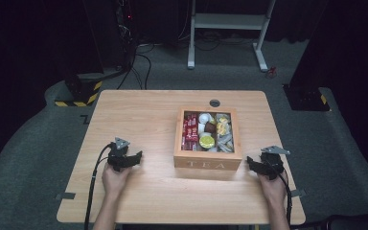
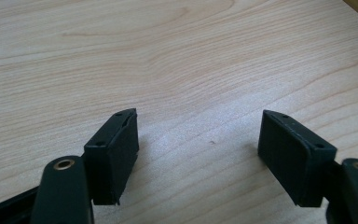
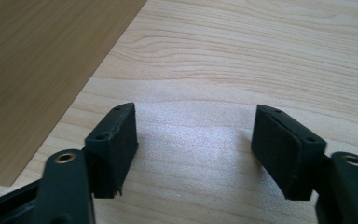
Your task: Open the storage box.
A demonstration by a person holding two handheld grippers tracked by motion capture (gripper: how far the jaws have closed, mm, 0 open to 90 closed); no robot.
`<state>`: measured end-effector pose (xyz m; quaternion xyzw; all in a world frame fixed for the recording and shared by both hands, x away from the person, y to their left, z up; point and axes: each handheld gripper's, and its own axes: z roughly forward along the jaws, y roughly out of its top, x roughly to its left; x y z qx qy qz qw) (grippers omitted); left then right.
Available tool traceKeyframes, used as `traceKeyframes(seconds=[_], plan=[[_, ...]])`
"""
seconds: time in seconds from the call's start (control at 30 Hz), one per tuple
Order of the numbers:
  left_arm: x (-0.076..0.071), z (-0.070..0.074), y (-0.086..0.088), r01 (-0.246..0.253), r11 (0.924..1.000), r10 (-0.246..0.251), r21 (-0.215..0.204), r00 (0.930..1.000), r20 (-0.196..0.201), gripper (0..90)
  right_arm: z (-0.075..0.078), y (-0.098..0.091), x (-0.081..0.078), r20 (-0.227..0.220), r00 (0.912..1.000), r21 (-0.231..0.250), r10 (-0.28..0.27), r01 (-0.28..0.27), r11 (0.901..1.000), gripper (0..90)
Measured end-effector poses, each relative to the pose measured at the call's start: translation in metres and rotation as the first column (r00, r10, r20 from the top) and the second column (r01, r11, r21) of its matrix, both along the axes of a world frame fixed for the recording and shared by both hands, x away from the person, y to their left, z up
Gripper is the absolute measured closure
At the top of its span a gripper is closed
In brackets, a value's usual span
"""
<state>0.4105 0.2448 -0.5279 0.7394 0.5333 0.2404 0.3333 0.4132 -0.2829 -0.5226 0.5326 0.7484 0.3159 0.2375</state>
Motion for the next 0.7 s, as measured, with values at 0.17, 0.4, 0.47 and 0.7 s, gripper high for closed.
traceKeyframes(seconds=[0.17, 0.4, 0.47, 0.7], plan=[[0.0, 0.0, 0.0, 0.005, 1.0, -0.005, -0.004, 1.0, -0.002, 28.6, 0.0, -0.002, 0.004, -0.013, 0.9997, 0.003, -0.019, 0.019, 0.9998, 23.3], [0.0, 0.0, 0.0, 0.005, 1.0, -0.005, -0.003, 1.0, -0.002, 28.3, 0.0, 0.0, 0.002, -0.011, 0.9996, 0.001, -0.026, 0.026, 0.9997, 24.6], [0.0, 0.0, 0.0, 0.008, 0.9999, -0.008, -0.008, 1.0, -0.003, 27.7, 0.0, 0.0, 0.001, -0.01, 0.9996, 0.005, -0.026, 0.026, 0.9997, 28.2], [0.0, 0.0, 0.0, 0.014, 0.9999, -0.014, 0.004, 0.9999, -0.003, 27.2, 0.001, 0.0, -0.008, 0.007, 0.9997, 0.007, -0.022, 0.022, 0.9997, 41.9]])
